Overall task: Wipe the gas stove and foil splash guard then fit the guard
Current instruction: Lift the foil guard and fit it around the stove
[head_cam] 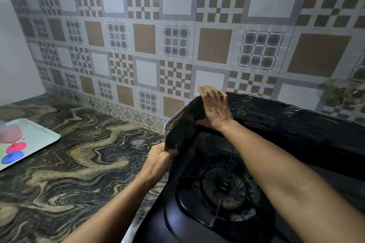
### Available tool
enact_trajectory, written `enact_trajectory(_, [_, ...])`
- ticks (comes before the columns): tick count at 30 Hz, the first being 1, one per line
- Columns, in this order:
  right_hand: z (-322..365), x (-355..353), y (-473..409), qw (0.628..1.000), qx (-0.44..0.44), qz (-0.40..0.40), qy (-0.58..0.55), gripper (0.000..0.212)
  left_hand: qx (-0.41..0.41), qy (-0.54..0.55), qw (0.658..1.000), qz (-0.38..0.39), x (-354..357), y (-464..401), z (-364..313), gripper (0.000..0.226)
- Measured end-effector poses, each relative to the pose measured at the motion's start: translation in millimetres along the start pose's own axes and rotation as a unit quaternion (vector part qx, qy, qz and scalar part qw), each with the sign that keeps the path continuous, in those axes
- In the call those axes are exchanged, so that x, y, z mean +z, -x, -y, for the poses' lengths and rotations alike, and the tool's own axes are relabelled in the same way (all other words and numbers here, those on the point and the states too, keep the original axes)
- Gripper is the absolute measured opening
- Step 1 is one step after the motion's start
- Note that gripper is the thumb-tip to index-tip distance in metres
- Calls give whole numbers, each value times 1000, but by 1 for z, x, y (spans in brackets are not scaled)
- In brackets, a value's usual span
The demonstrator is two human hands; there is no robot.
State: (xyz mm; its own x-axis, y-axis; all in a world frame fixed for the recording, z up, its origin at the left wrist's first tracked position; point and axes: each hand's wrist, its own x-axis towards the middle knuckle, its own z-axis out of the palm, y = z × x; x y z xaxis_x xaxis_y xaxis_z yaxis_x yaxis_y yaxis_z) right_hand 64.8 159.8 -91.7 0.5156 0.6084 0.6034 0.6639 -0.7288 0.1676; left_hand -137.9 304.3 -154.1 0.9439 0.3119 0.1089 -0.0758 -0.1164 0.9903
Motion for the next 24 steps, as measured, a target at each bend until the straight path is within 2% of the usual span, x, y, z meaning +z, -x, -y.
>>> enact_trajectory(2, [-10,-8,-5,998,48,25,-12,123,8,-9,1000,-3,0,-2,2,17])
enact_trajectory(6, [-32,-21,-13,983,175,57,-30,79,22,-7,1000,-5,1,-2,6,21])
enact_trajectory(10, [-40,-26,-25,982,171,75,-37,49,36,-14,999,-7,2,-4,9,56])
enact_trajectory(13, [-38,-31,-31,978,181,66,-74,33,30,-16,999,-25,4,-5,9,45])
enact_trajectory(16, [-36,-34,-31,970,213,62,-102,27,26,5,999,-19,4,-6,10,44])
enact_trajectory(19, [-34,-36,-32,966,225,73,-109,30,20,19,1000,-15,3,-7,12,45])
enact_trajectory(22, [-32,-37,-32,963,231,82,-115,37,7,28,999,-30,4,-6,10,27])
enact_trajectory(24, [-33,-35,-32,963,230,82,-111,41,2,32,999,-28,4,-7,11,23])
